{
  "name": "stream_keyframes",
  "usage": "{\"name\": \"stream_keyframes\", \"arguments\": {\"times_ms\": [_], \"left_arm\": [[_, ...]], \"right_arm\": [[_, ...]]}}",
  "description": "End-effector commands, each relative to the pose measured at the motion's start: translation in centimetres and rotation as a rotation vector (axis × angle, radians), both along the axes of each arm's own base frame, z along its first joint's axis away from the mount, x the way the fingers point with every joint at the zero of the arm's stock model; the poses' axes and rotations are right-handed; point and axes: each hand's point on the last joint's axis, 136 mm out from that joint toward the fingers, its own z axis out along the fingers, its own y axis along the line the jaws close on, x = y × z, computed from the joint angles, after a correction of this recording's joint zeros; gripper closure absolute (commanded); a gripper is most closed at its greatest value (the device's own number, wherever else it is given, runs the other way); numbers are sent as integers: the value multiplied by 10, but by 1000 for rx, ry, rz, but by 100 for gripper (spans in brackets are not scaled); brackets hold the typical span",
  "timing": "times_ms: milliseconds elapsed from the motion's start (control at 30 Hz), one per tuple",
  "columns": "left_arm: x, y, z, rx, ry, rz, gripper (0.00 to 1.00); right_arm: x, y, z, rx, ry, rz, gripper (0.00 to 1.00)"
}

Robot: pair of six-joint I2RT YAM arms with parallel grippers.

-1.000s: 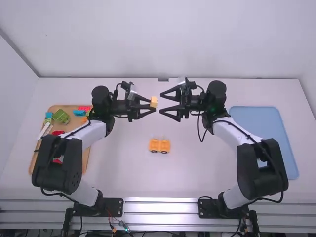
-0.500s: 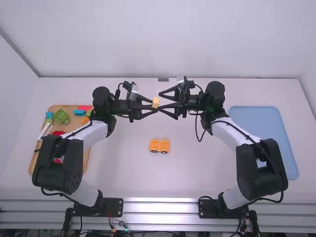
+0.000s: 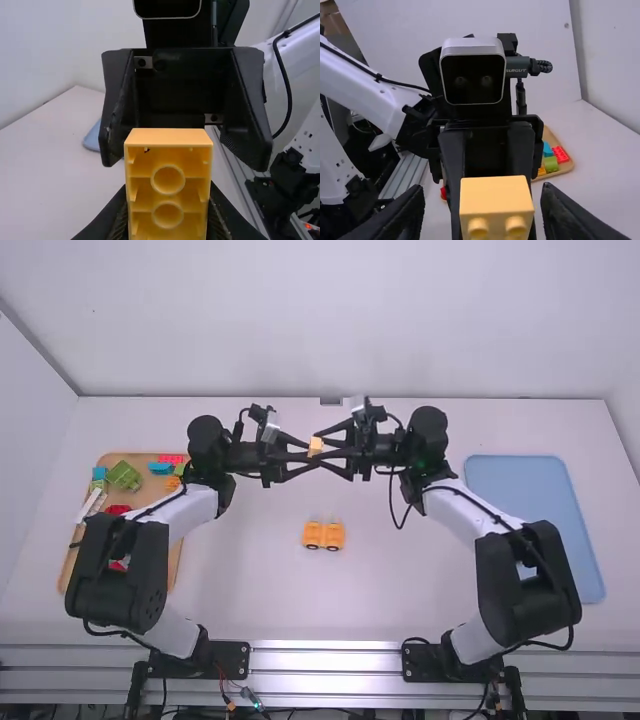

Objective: Assemble lego blocks to make yellow taxi

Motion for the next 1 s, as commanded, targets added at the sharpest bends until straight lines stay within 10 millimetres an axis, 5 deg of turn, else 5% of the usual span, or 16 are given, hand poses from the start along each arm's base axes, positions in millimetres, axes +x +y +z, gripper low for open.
{"name": "stream_keyframes", "arguments": {"times_ms": [0,467,567,633,833,967], "left_arm": [[-3,-3,6,0,-20,-33,98],[-3,-3,5,0,-11,-32,96],[-3,-3,6,0,-12,-31,72],[1,-3,5,-2,-6,-9,1],[3,1,1,5,9,1,1],[14,6,-22,48,27,61,1]], "right_arm": [[0,3,7,7,-29,11,45],[-2,6,7,6,-24,19,69],[-4,8,7,6,-25,26,70],[-3,8,7,6,-25,24,72],[16,0,8,12,-52,-76,79],[67,-34,-4,-45,-14,-361,81]]}}
